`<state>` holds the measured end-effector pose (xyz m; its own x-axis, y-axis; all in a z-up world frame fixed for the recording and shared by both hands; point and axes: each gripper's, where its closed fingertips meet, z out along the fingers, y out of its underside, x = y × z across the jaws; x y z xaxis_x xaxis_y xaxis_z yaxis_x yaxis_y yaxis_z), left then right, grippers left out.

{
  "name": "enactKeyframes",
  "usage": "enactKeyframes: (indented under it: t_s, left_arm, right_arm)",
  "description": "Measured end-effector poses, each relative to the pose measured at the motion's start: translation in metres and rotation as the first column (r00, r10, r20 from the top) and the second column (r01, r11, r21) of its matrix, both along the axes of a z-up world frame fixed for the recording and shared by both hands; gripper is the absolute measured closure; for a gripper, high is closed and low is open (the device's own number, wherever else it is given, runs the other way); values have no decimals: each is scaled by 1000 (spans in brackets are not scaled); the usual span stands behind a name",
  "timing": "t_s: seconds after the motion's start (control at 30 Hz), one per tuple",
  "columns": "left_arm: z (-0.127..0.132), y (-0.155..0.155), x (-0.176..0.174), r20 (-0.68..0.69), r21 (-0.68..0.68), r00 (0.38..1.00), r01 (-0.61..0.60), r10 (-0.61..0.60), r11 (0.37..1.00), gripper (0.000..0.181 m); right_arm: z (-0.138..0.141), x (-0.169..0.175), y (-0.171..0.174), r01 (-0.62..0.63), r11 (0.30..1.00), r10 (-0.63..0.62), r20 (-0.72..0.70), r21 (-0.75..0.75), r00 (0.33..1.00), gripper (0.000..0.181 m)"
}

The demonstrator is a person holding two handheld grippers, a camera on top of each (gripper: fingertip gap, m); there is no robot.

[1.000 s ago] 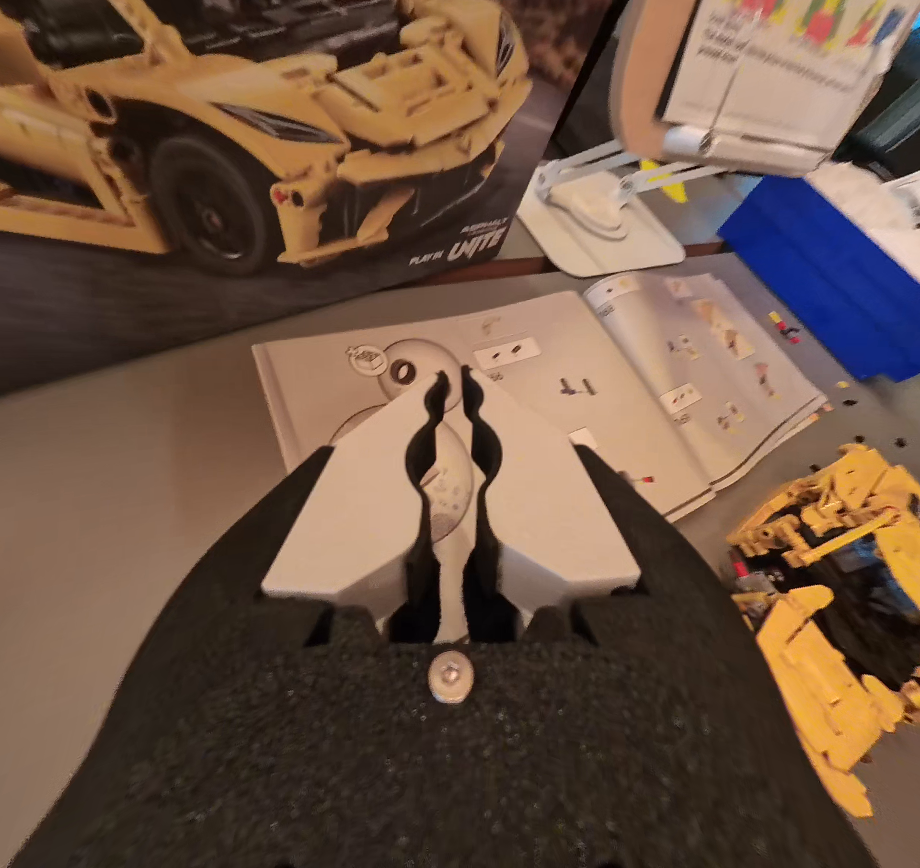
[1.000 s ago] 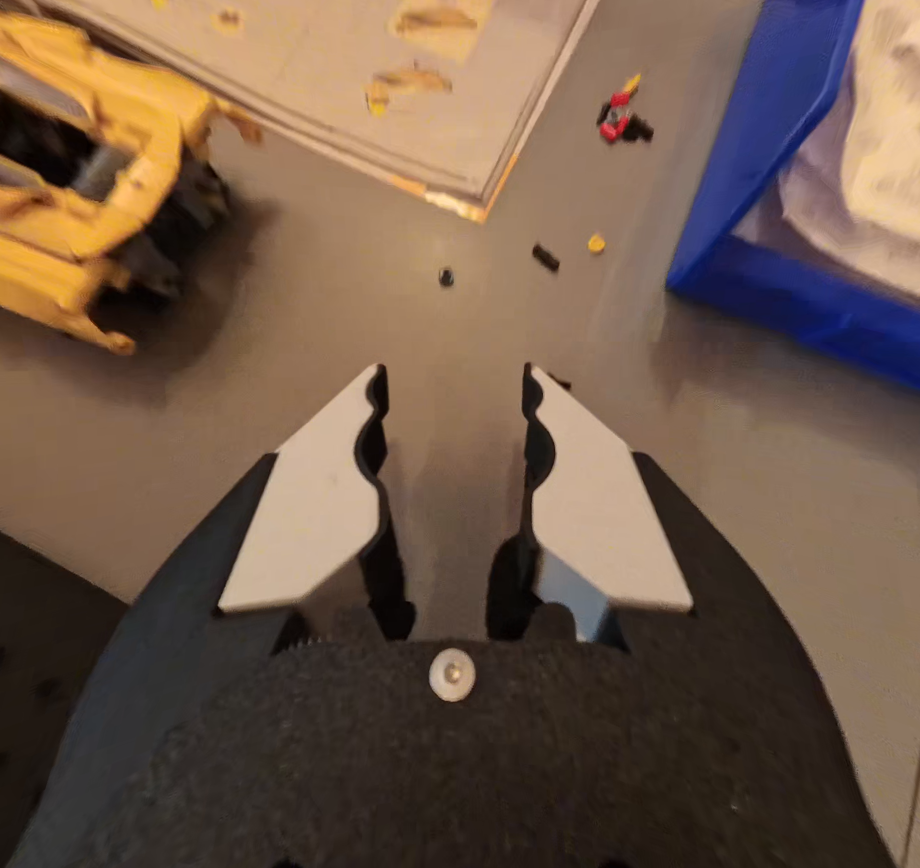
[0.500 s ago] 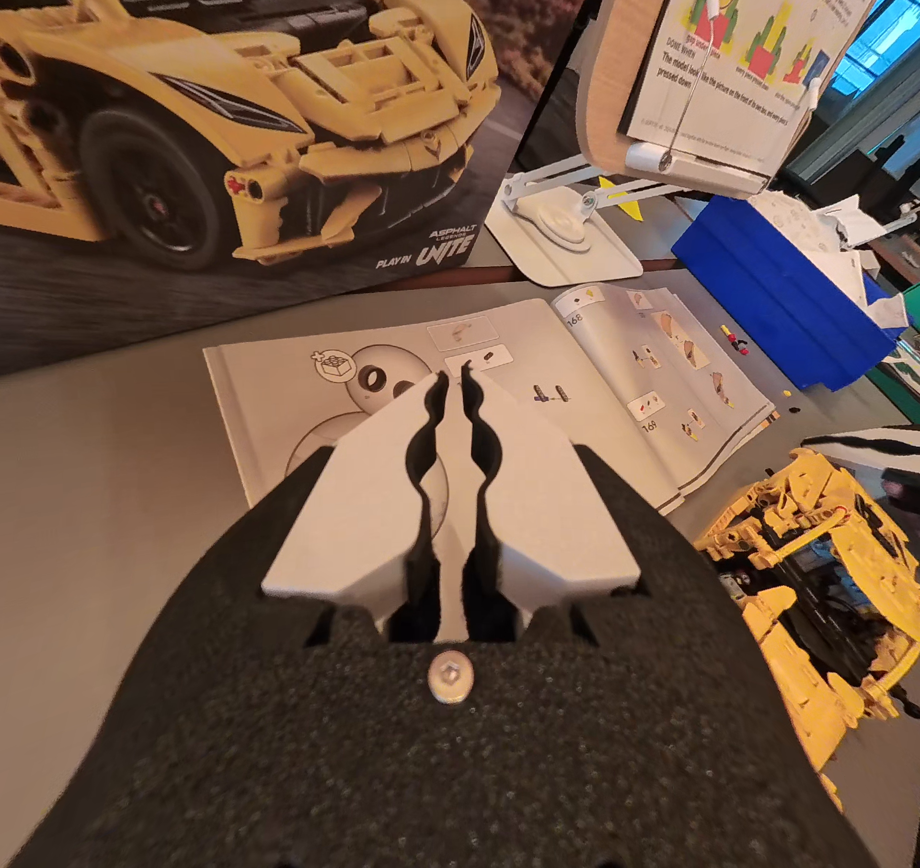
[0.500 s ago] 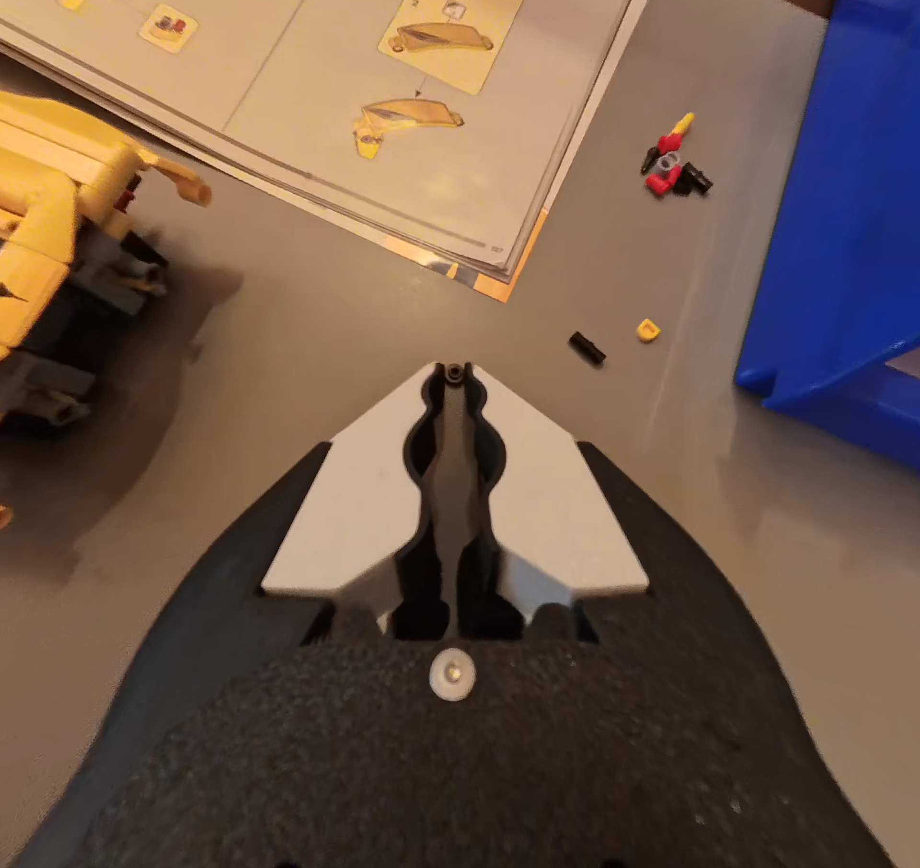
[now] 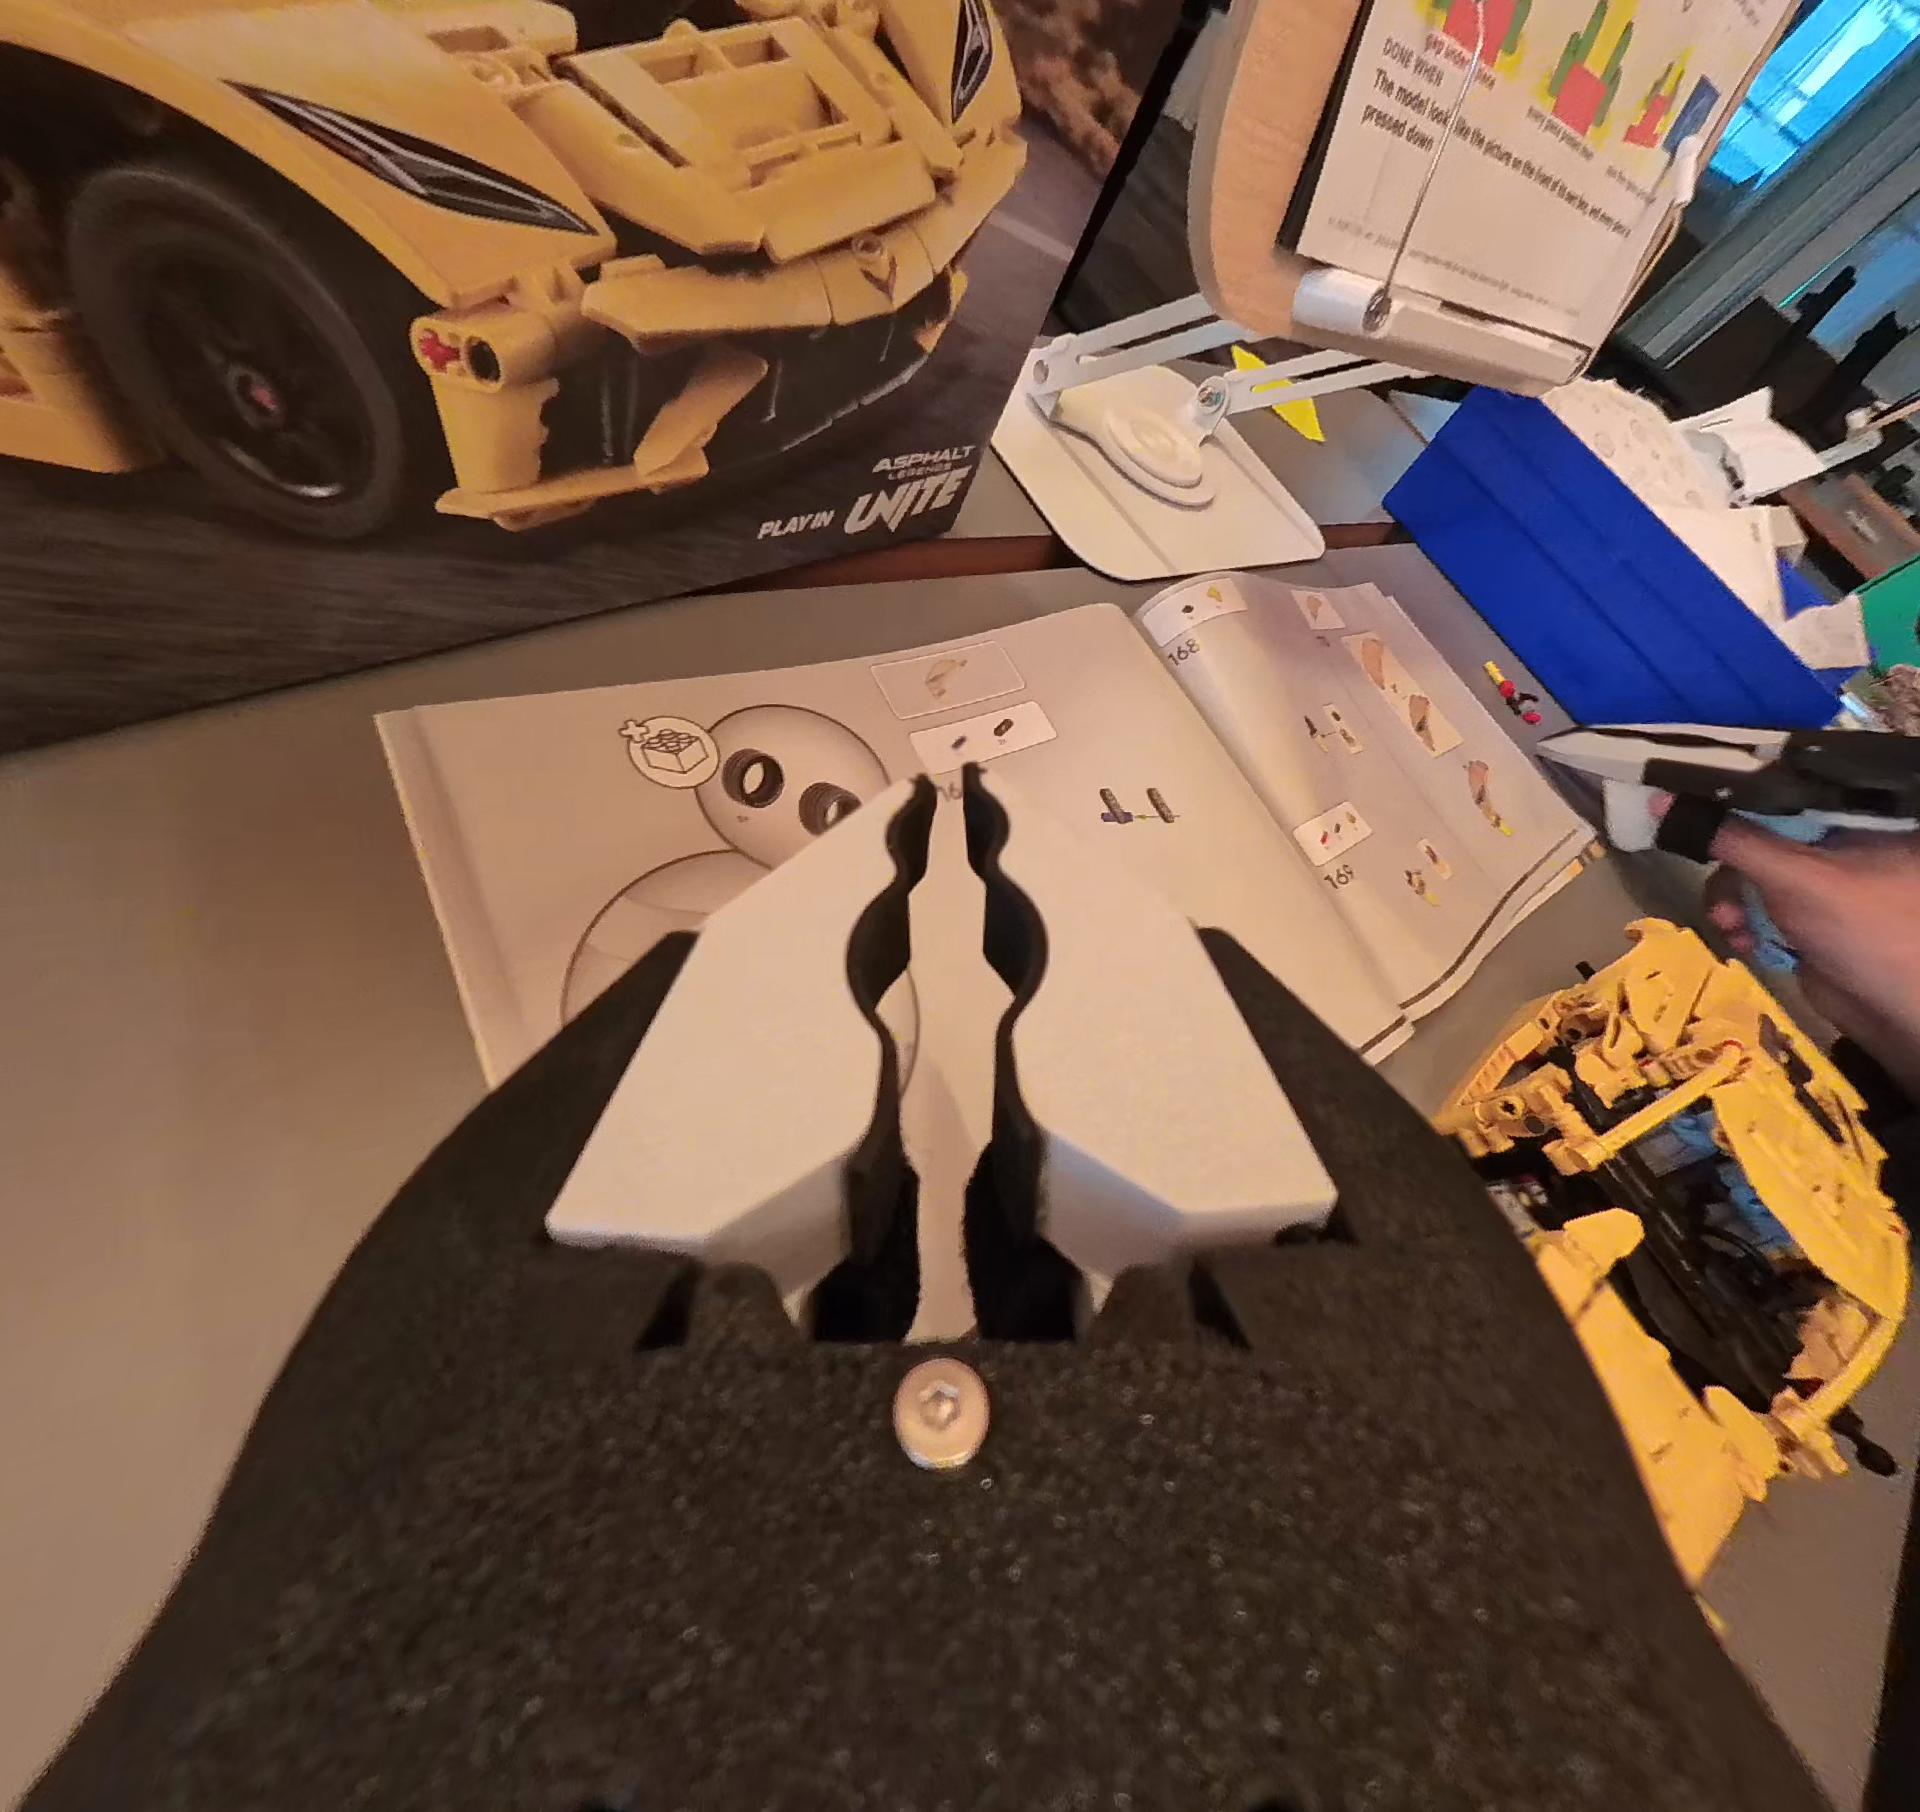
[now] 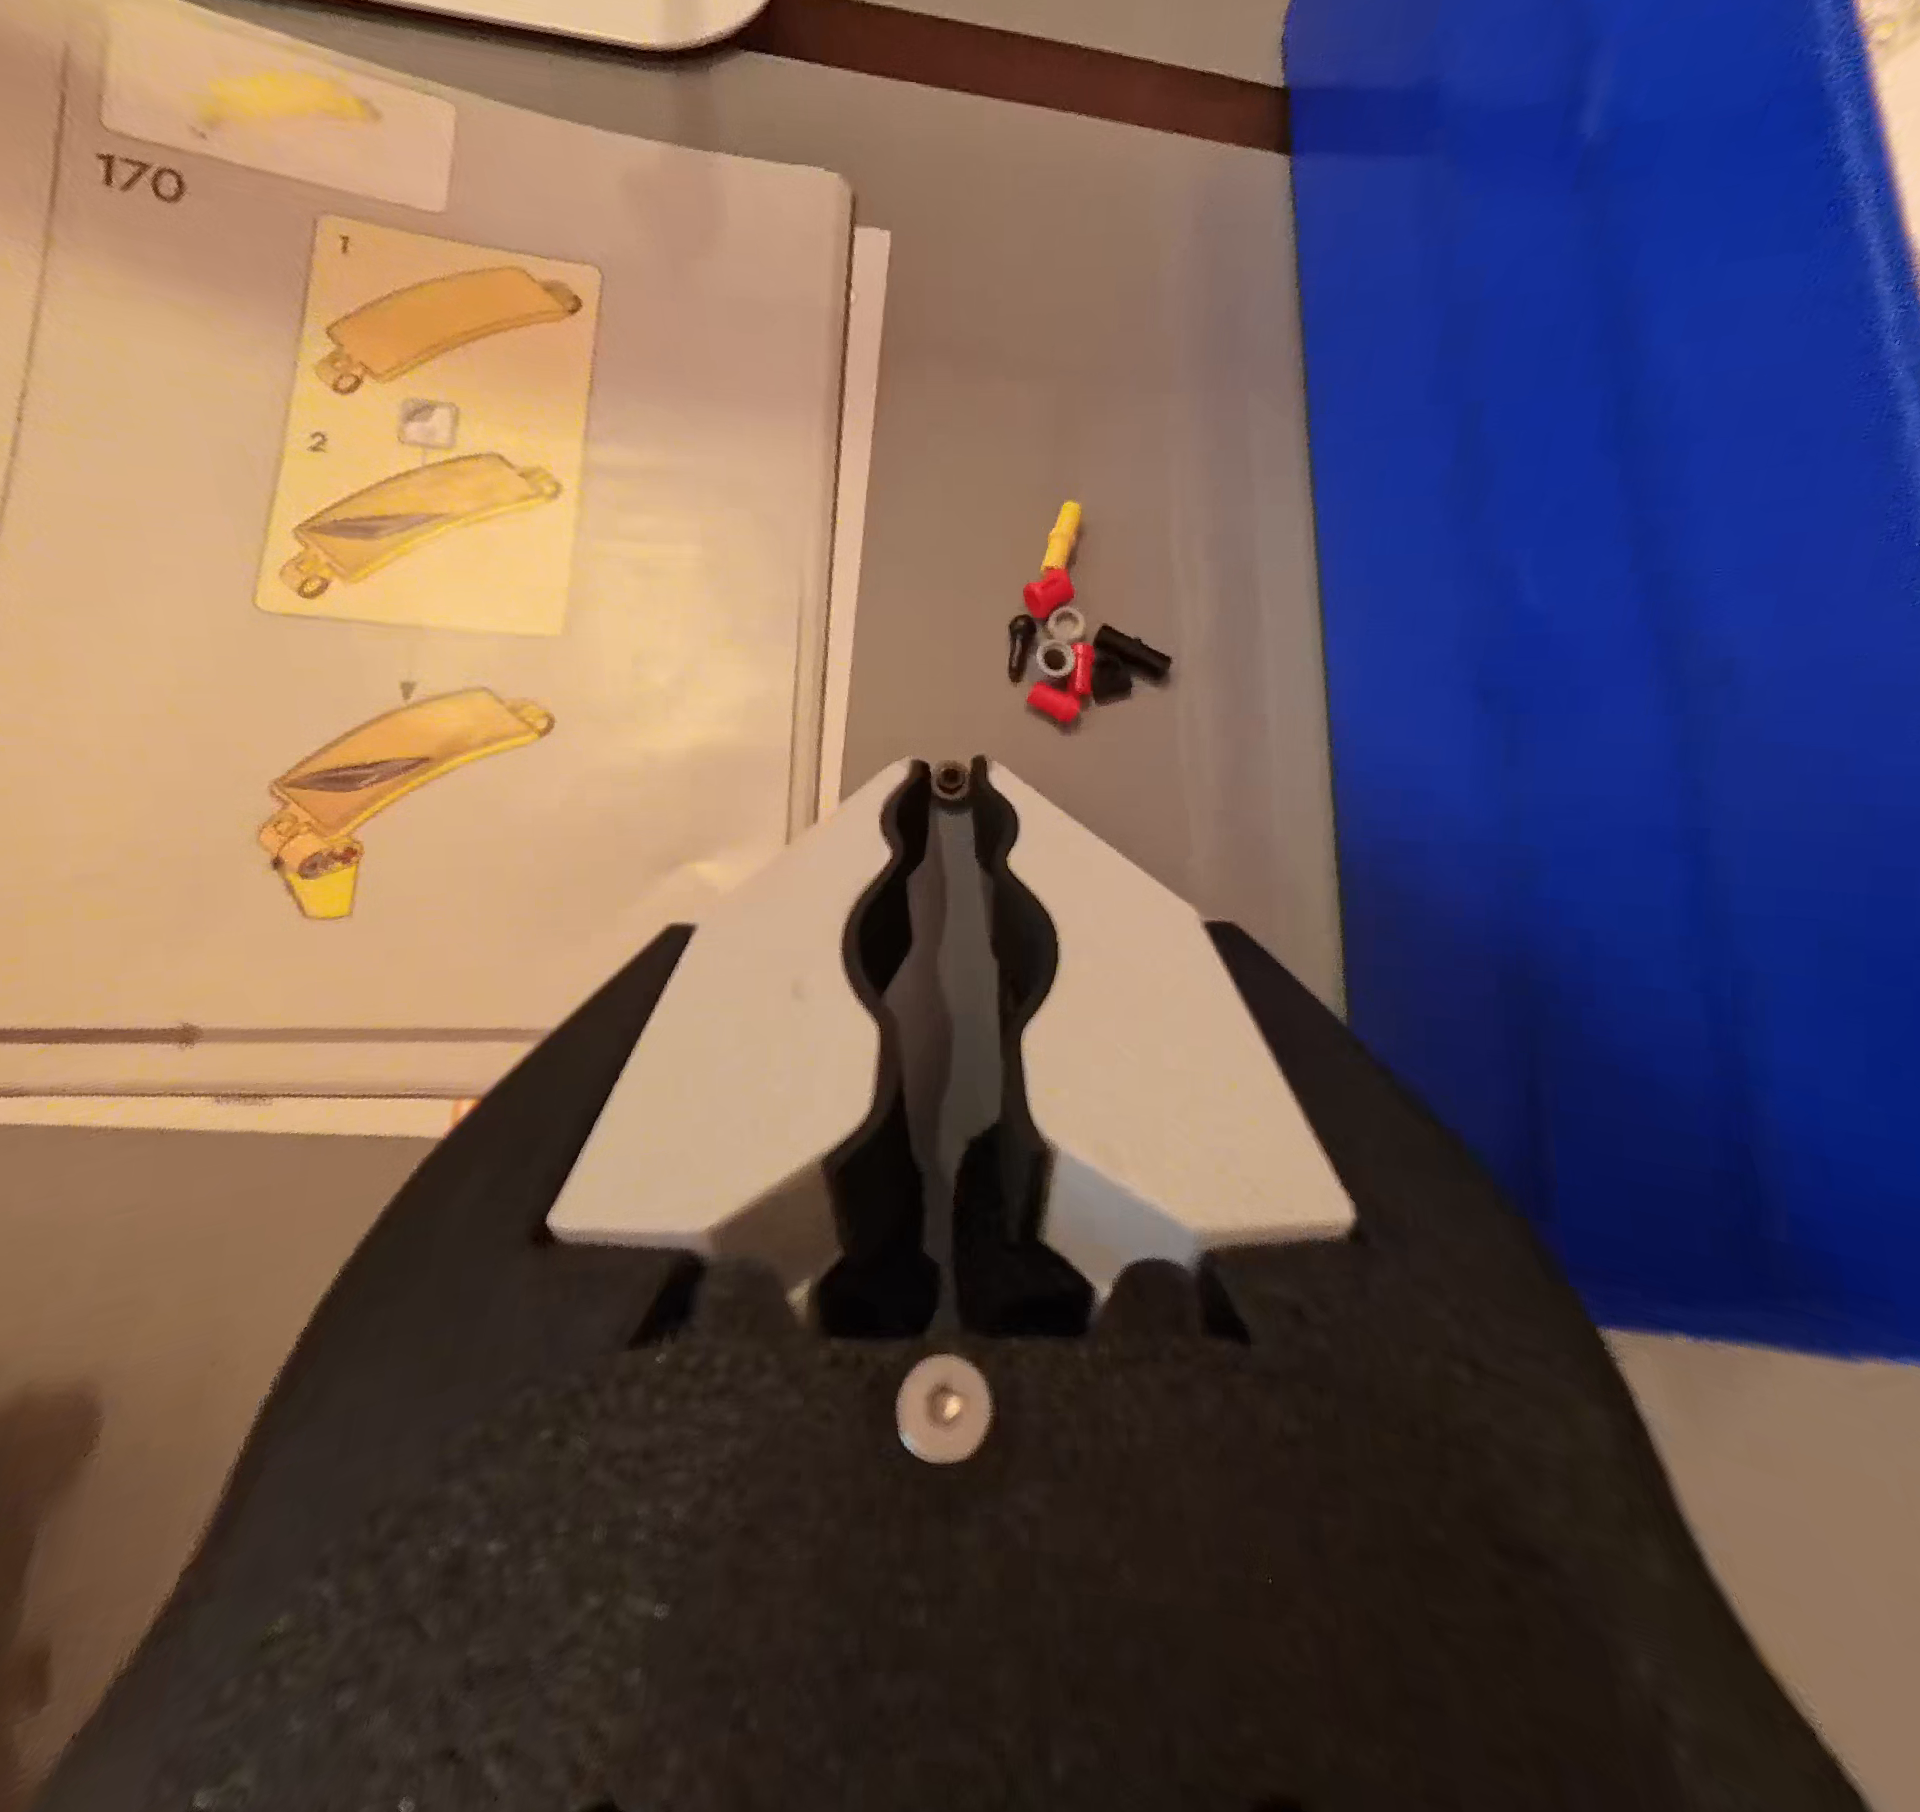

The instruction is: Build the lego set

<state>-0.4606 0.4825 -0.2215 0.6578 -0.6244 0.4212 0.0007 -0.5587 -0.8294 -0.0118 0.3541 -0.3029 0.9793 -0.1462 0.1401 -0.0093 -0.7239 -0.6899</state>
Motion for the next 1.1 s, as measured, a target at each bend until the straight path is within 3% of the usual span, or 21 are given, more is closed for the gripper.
enactKeyframes:
  t_s: [0.1, 0.17, 0.2, 0.3, 0.4, 0.5, 0.57, 0.73, 0.87, 1.1]
  left_arm:
    - [4, -3, 6, 41, -10, 999, 18, -18, 1000, 176]
    - [4, -4, 9, 42, -11, 999, 29, -28, 1000, 176]
    - [4, -5, 9, 37, -8, 999, 30, -29, 1000, 176]
    - [4, -5, 8, 25, -3, 999, 27, -27, 1000, 176]
    - [7, -5, 8, 48, -5, 998, 27, -27, 1000, 177]
    - [7, -7, 12, 69, -17, 997, 44, -42, 999, 176]
    - [6, -8, 15, 67, -22, 996, 53, -52, 998, 176]
    - [6, -9, 15, 46, -11, 997, 56, -55, 998, 176]
    - [9, -8, 12, 54, -8, 997, 47, -46, 999, 176]
    - [9, -10, 15, 58, -11, 997, 59, -58, 998, 176]
  right_arm:
    - [0, 4, 3, 17, 1000, -17, -31, 20, 999, 173]
    - [5, 0, 0, 1, 999, 3, -81, 51, 997, 151]
    - [12, -2, -7, -12, 997, 19, -100, 71, 995, 149]
    - [35, -13, -42, -86, 983, 102, -93, 160, 990, 156]
    - [25, -14, -83, -89, 991, 99, -105, 100, 989, 155]
    - [11, -3, -96, -48, 996, 55, -98, 75, 994, 154]
    - [9, -4, -91, -43, 996, 52, -120, 81, 991, 152]
    - [2, 6, -80, -43, 999, 43, 6, 23, 999, 157]
    - [0, 4, -70, -25, 1000, 25, -1, 10, 1000, 172]
    - [1, 16, -18, 28, 999, -26, 82, -19, 996, 172]
